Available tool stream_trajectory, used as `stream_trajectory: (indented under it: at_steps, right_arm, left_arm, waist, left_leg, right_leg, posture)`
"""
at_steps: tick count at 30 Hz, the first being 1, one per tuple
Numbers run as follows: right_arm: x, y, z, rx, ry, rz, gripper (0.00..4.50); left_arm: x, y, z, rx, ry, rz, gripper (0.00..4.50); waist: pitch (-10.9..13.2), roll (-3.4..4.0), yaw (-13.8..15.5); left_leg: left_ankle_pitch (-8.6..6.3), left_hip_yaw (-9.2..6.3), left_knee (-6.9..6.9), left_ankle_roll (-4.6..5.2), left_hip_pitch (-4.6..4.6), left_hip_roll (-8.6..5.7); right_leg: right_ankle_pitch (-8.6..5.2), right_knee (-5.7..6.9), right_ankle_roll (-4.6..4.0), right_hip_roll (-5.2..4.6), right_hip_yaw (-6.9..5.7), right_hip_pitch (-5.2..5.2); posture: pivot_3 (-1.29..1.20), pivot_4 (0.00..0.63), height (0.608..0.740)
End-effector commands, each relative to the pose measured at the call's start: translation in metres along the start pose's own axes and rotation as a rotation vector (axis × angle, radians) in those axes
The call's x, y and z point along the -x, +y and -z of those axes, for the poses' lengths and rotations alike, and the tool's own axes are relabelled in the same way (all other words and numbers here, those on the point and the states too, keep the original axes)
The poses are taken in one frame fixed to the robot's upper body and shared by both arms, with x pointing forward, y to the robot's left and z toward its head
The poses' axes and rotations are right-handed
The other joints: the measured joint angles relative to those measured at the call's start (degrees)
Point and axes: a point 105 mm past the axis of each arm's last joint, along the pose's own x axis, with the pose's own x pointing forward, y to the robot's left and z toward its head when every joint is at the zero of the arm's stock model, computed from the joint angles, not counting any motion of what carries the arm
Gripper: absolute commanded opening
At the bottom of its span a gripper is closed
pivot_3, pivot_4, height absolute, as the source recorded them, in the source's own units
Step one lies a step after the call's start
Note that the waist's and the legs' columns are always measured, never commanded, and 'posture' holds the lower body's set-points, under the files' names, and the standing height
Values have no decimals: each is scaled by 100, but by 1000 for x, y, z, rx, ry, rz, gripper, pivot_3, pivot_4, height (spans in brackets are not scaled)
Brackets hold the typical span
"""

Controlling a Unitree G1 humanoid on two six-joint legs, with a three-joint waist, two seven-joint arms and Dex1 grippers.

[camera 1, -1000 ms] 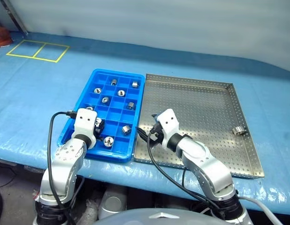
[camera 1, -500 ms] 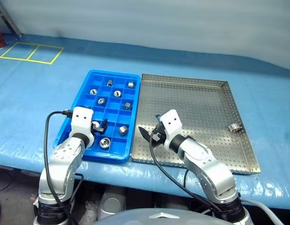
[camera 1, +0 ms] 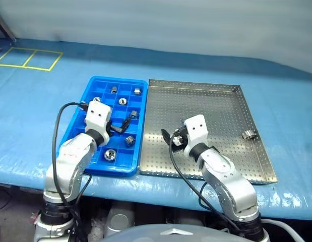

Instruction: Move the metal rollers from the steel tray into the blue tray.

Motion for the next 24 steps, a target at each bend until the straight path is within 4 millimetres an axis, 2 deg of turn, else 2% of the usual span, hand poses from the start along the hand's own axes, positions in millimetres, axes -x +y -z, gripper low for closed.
stream_trajectory:
  at_steps: [1,7,13,19,24]
  right_arm:
    - [8,-17,-14,-23,-69,146,4500]
    - [12,-27,-13,-69,-80,264,4500]
    - [18,-41,-7,-146,-67,414,4500]
    - [27,-51,-5,-156,-56,492,4500]
    - [48,-46,-6,-126,-56,463,4500]
  left_arm:
    - [-13,-17,-21,-68,-93,112,4430]
    - [-35,-43,-30,-102,-155,275,4430]
    - [-51,-73,-34,-92,-160,465,4430]
    - [-67,-89,-29,-81,-116,510,4430]
    - [-85,-102,-26,-83,-94,527,4430]
  waist:
    - [-1,1,-87]
    - [-1,1,-396]
    - [-1,1,-568]
    - [-2,2,-726]
    - [-4,5,-796]
  left_leg:
    - [0,0,1,0,1,0]
    - [0,12,0,0,4,0]
    - [0,15,0,1,6,1]
    - [0,30,3,3,12,0]
    - [-1,30,0,3,12,0]
  right_leg:
    - [0,1,0,1,0,1]
    - [3,3,4,3,17,-2]
    - [4,7,6,7,22,-3]
    - [8,8,13,7,39,-5]
    - [8,10,13,10,42,-6]
  posture:
    - [142,150,740]
    - [53,150,740]
    - [-15,150,740]
    - [-67,150,740]
    - [-113,150,740]
